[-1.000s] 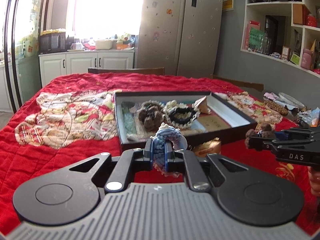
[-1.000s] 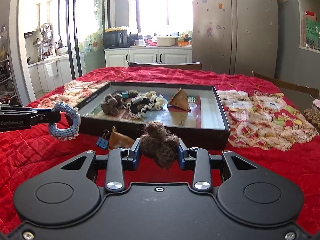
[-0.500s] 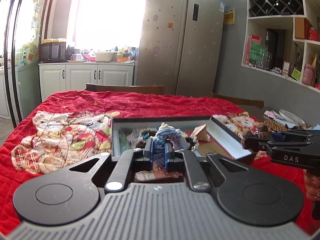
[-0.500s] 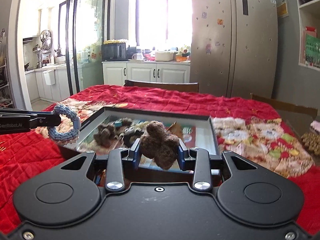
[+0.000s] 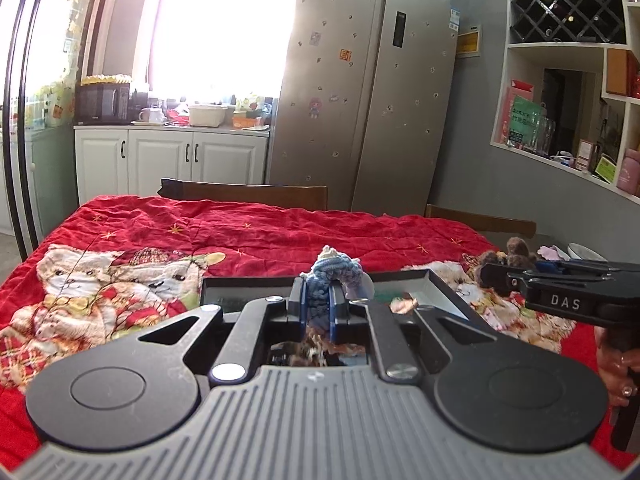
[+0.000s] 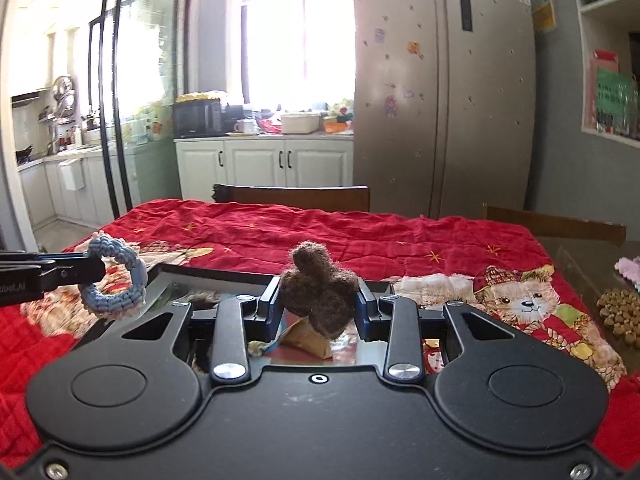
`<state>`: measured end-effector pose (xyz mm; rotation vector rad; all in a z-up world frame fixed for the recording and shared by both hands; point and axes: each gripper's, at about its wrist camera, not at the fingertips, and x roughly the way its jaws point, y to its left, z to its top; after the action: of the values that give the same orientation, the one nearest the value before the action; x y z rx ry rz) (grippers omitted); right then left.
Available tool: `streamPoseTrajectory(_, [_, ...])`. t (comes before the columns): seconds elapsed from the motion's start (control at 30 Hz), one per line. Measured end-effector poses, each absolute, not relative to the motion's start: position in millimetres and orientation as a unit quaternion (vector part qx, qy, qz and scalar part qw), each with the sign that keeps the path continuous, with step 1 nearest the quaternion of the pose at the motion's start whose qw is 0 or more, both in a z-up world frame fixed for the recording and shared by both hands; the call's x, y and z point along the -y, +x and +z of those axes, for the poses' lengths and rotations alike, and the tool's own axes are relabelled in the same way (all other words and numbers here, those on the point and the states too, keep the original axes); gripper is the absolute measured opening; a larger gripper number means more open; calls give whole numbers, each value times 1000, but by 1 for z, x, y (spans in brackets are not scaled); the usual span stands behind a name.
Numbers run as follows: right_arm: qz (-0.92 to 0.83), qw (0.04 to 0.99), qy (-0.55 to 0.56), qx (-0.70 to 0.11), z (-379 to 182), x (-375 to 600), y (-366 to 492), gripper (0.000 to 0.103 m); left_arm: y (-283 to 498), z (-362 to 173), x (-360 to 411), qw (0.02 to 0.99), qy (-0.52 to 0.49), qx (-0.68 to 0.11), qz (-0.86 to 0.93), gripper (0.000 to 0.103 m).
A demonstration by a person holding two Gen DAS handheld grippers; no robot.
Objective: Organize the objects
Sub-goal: 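Lift and carry the blue scrunchie and brown fuzzy clip with both grippers over the box, then lower the blue scrunchie and brown fuzzy clip with both grippers into the box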
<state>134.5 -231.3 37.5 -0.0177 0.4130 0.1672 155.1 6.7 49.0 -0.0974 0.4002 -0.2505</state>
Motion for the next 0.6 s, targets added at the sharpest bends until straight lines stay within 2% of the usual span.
streamPoseTrajectory(0.6, [53, 966, 12, -251, -8, 233, 219, 34, 223, 21, 26, 964, -49, -237, -110, 13])
